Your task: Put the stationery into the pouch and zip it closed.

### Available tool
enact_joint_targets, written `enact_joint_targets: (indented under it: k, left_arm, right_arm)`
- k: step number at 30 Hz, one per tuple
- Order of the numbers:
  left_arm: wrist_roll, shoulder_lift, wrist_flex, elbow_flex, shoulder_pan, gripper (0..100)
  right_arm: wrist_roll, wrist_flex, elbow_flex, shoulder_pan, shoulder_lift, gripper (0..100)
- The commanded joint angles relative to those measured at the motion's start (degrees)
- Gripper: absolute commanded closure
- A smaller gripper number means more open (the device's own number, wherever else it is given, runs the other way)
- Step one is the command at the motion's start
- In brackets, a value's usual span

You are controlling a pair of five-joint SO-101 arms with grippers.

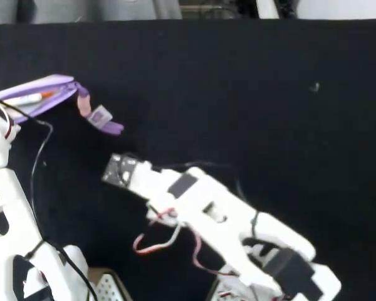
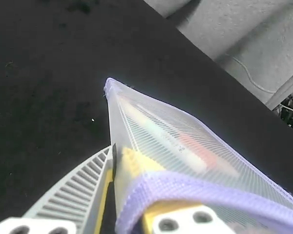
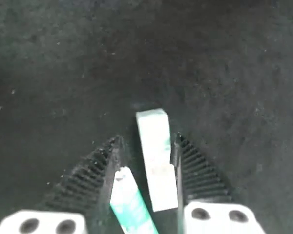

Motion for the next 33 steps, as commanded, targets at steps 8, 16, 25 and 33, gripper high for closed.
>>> enact_joint_targets:
  k: [8, 16, 25, 33]
  left_arm:
    - [-0.4, -0.3, -1.8, -0.5, -0.4, 97]
    - [-0.4, -0.3, -1.6, -0.5, -0.4, 97]
    - [-0.4, -0.3, 1.2, -1.2, 4.0, 97]
    - [-2.1, -0.4, 11.2, -9.0, 11.4, 97]
  right_arm:
    - [1.0, -4.7, -8.6, 4.0, 11.6, 83.6]
    - [1.0, -4.3, -12.0, 5.6, 14.5, 98.7]
    - [1.0, 1.8, -13.9, 7.2, 4.3, 98.7]
    - [0.8, 3.4, -15.7, 15.2, -14.8, 98.7]
